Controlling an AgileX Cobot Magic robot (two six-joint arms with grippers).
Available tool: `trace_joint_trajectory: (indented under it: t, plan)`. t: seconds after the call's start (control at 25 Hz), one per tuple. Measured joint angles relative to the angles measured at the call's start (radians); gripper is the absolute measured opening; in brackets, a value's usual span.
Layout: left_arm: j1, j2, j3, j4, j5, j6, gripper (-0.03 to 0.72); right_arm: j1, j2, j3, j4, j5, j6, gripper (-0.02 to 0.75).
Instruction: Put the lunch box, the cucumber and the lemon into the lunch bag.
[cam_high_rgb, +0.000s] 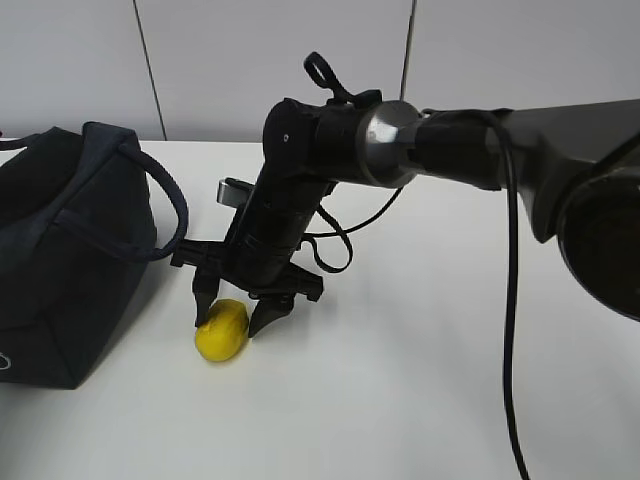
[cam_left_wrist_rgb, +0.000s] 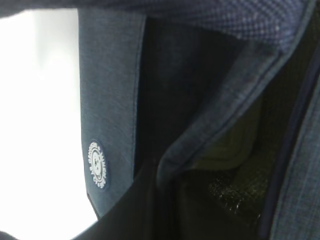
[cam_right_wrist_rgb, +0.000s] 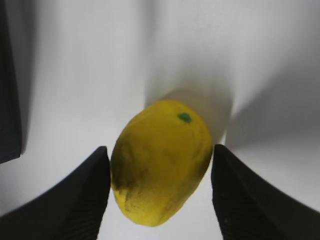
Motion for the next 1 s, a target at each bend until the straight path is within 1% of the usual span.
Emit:
trace_joint_trajectory:
  t: [0.64, 0.84, 1.0]
  plan:
    - [0.0, 0.0, 0.0, -0.002, 0.0, 0.0, 0.02, 0.0, 0.01, 0.0, 0.01, -0.003, 0.004, 0.473]
    - [0.0, 0.0, 0.0, -0.002, 0.0, 0.0, 0.02, 0.0, 0.01, 0.0, 0.01, -0.003, 0.004, 0.427]
    - [0.0, 0.0, 0.0, -0.004, 0.0, 0.0, 0.02, 0.0, 0.01, 0.0, 0.01, -0.001, 0.004, 0.413]
